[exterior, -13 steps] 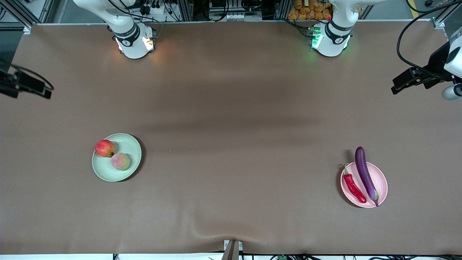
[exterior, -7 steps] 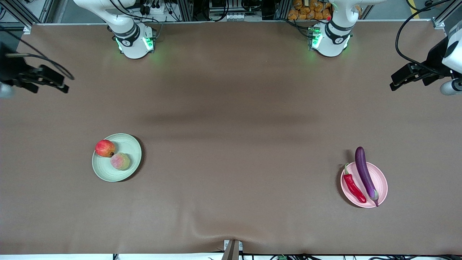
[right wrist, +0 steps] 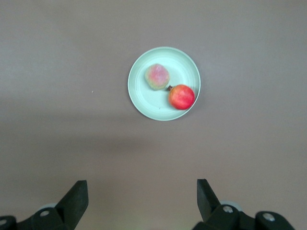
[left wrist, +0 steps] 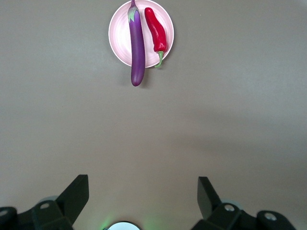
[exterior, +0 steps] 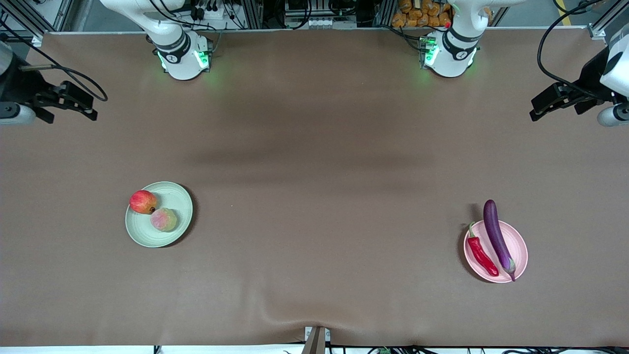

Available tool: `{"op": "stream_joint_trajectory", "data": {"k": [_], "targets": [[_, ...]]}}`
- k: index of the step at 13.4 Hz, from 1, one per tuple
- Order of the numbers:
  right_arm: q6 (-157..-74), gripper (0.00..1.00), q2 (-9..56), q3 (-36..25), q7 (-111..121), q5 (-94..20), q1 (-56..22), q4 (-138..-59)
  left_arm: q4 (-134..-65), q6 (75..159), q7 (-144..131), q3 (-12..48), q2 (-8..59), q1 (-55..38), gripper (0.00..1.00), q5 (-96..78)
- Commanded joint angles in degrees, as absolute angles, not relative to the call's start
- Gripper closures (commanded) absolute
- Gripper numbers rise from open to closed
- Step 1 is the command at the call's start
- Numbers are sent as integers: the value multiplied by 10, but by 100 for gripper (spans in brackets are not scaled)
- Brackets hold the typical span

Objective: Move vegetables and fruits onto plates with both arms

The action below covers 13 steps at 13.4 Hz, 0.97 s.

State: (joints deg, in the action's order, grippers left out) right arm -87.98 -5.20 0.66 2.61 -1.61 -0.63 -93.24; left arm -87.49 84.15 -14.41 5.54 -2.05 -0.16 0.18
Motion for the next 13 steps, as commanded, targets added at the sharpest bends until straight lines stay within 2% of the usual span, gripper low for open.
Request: {"op": "stream_joint_trajectory", "data": {"k": [1,13], "targets": [[-877,0,-46,14,47,-5,9,-913,-879,834,-127,58,-38,-1,0,10],[-858,0,-40,14,44,1,10,-918,-856,800,-105,58,-32,-2,0,7]]}}
